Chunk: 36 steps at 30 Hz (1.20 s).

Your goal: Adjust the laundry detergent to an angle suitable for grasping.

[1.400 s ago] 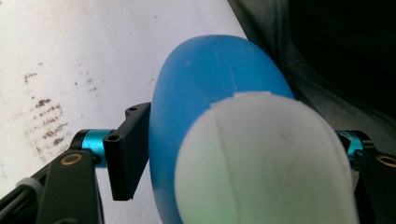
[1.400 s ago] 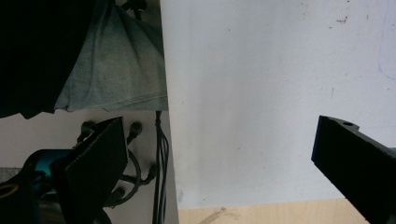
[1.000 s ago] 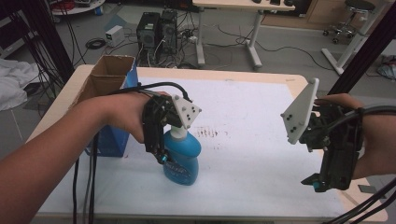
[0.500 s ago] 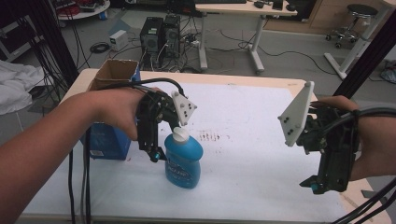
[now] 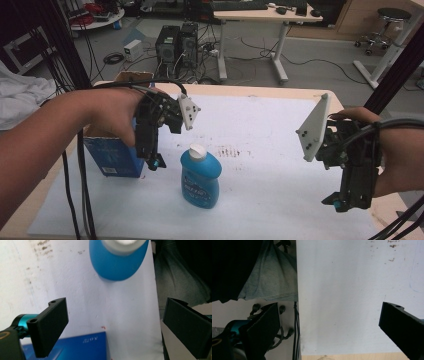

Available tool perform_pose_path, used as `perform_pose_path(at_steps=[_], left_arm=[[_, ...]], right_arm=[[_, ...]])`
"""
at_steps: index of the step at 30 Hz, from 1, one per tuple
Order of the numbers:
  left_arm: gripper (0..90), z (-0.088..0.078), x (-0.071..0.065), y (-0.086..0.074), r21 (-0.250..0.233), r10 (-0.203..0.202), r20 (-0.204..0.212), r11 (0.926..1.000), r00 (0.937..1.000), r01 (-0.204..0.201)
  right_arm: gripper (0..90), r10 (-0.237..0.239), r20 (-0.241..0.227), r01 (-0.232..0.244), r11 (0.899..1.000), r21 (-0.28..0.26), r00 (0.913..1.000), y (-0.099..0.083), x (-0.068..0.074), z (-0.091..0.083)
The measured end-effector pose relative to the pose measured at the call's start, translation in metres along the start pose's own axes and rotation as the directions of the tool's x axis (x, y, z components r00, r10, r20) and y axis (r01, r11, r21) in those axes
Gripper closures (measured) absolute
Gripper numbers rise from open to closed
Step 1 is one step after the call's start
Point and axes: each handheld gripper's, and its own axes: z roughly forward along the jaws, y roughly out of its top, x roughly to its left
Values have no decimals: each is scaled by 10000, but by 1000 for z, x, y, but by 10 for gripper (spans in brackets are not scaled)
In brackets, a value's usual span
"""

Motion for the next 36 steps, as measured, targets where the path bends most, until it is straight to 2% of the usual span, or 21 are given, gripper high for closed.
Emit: perform_pose_path(at_steps=[2, 8, 9, 14, 19, 21, 22, 28, 36], left_arm=[[25, -5, -1, -1, 163, -144, -196, 9998, 9997, 147], [17, -21, -4, -5, 451, -560, -270, 9973, 9981, 572], [17, -28, -6, -6, 565, -651, -351, 9962, 9973, 670], [16, -39, -9, -6, 681, -855, -296, 9938, 9959, 874], [17, -51, -8, -6, 781, -1342, -249, 9877, 9906, 1358], [17, -53, -7, -6, 799, -1407, -224, 9866, 9898, 1420], [17, -56, -7, -6, 824, -1462, -340, 9855, 9887, 1485], [17, -64, -5, -5, 860, -1814, -257, 9793, 9831, 1830], [17, -63, -4, -6, 1031, -2158, -162, 9709, 9763, 2163]], right_arm=[[29, -57, -25, 57, 10000, -9, 10000, 1, -1, 0], [29, -132, 29, 132, 9999, -13, 9999, 4, -6, -3], [29, -150, 22, 150, 9999, -19, 9999, 5, -7, -3], [29, -246, 15, 246, 9997, -33, 9997, 8, -8, -4], [29, -303, 9, 303, 9995, -43, 9995, 10, -12, -7], [29, -301, 5, 301, 9995, -6, 9995, 11, -14, -8], [29, -310, 5, 310, 9995, 18, 9995, 12, -15, -9], [29, -307, 6, 307, 9995, 68, 9995, 16, -26, -19], [29, -243, -126, 245, 9996, 170, 9996, 15, -40, -28]])
